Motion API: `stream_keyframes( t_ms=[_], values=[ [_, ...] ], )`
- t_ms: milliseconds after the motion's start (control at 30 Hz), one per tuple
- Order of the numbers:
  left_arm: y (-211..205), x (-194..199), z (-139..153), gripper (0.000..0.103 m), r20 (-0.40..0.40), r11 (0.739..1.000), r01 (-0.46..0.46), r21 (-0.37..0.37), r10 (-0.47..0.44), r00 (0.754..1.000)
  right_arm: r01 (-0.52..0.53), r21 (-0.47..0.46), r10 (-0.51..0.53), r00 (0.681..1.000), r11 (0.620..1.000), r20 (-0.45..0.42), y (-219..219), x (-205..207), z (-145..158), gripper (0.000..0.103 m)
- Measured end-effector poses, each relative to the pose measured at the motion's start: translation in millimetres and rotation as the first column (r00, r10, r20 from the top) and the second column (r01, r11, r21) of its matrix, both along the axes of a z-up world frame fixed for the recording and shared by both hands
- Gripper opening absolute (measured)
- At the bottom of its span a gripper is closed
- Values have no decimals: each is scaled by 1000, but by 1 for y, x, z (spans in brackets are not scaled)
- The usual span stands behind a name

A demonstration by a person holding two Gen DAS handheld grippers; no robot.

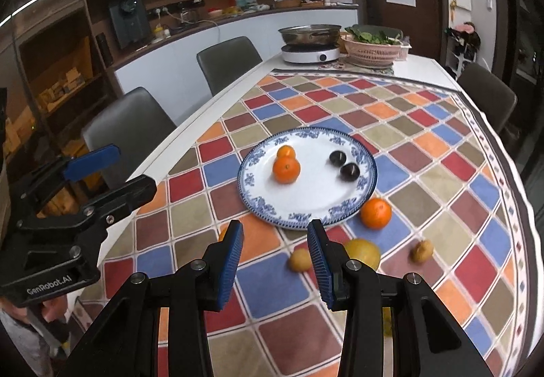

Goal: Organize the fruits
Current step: 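Move both tools back toward the remaining fruits on the tablecloth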

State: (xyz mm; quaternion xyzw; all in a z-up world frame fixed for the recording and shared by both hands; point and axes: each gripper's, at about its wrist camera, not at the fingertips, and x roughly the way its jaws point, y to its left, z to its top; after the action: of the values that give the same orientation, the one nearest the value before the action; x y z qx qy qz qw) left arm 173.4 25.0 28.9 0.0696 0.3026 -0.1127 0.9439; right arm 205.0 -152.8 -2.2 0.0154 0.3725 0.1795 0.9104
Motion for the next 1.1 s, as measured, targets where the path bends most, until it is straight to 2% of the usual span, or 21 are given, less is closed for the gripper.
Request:
stream_keyframes(
  t_ms=[233, 433, 900, 1100],
  values=[
    [5, -7, -25, 71, -4, 1000, 26, -6, -26, 1000, 25, -6, -25, 1000, 1000, 0, 2, -6, -17, 40],
    [8, -3, -47, 71, -17, 999, 36, -1, -36, 999, 21, -64, -21, 1000, 998, 0, 9, -7, -37, 40],
    [3, 27, -96, 71, -115, 995, 102, 21, -99, 988, 2, -132, -16, 994, 991, -104, 15, 18, -83, 40],
    [-3, 40, -111, 70, -160, 991, 132, 29, -125, 979, 6, -173, -26, 993, 985, -113, 17, 28, -91, 40]
  ],
)
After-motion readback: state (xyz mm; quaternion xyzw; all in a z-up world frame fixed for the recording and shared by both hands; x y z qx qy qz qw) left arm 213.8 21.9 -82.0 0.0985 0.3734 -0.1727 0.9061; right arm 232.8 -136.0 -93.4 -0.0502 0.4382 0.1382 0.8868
